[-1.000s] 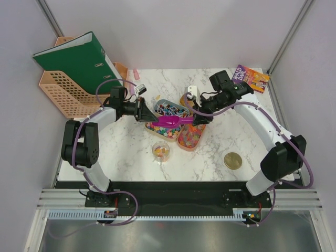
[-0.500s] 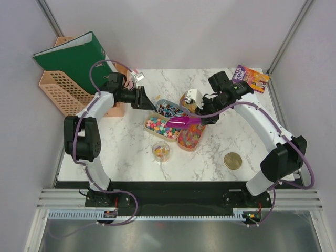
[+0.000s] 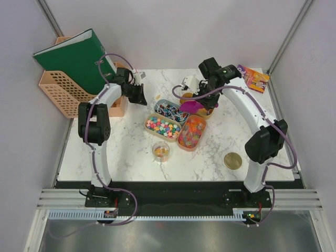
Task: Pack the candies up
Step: Scoop the fake candies from the storage box.
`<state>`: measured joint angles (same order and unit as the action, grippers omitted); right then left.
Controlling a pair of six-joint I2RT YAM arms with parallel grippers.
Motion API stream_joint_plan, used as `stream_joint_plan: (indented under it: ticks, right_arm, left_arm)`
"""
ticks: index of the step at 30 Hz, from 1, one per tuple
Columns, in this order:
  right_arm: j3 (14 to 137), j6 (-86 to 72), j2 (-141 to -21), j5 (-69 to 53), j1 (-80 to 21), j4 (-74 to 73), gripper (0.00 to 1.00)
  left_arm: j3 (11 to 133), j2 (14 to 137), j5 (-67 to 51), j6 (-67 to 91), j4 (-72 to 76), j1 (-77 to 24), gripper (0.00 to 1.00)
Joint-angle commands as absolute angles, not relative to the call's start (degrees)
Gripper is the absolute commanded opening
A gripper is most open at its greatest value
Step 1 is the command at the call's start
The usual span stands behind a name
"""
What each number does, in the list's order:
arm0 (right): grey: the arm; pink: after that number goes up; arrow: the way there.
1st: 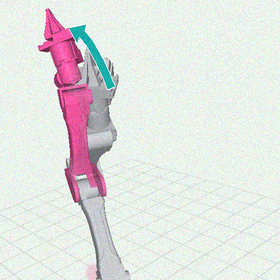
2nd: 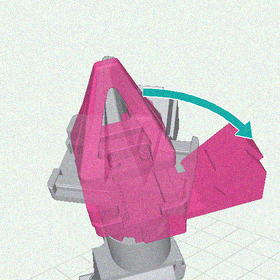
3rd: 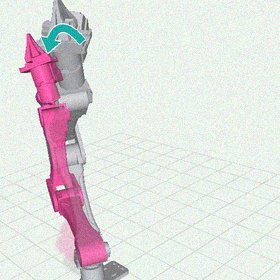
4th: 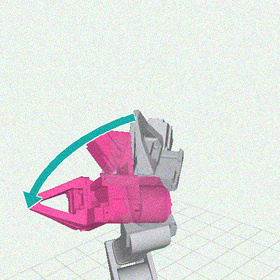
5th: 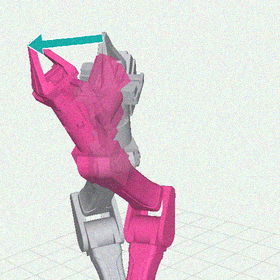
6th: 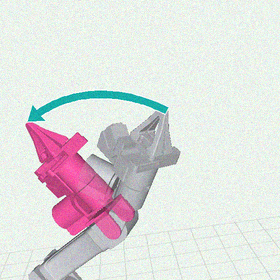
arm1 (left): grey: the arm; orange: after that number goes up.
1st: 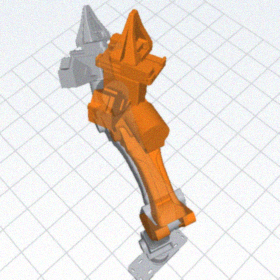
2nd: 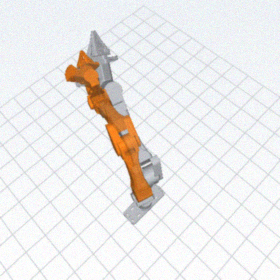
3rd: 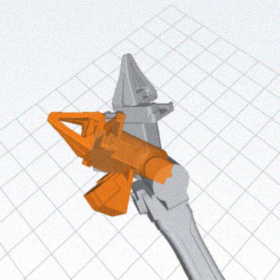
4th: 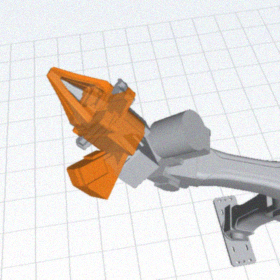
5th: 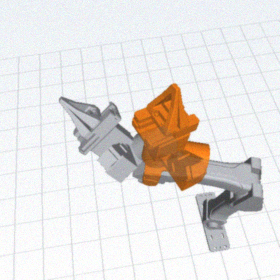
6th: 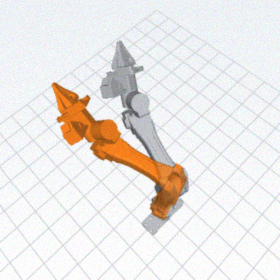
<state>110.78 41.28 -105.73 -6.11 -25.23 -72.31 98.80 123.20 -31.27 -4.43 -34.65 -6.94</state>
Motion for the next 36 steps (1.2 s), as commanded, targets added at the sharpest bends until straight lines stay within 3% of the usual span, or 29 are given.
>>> stream_joint_plan:
  ticks: [1, 13, 24, 36]
  right_arm:
    - [117.68, 39.55, -108.71, -0.35, -26.28, -78.21, 0.0]
    - [118.74, 40.52, -114.43, 8.44, -29.88, -83.67, 0.0]
    - [114.0, 39.99, -115.22, 11.07, -32.08, -83.67, 0.0]
    - [118.55, 42.27, -122.08, 18.72, -33.75, -83.67, 0.0]
  left_arm:
    - [103.09, 125.41, -27.78, -7.29, -34.11, -7.64, 0.02]
    - [106.0, 131.13, -26.45, -6.68, -31.11, -11.42, 0.02]
    - [99.77, 127.18, -28.82, -5.1, -28.39, -12.74, 0.02]
    - [94.83, 124.01, -30.93, -5.98, -25.75, -16.43, 0.02]
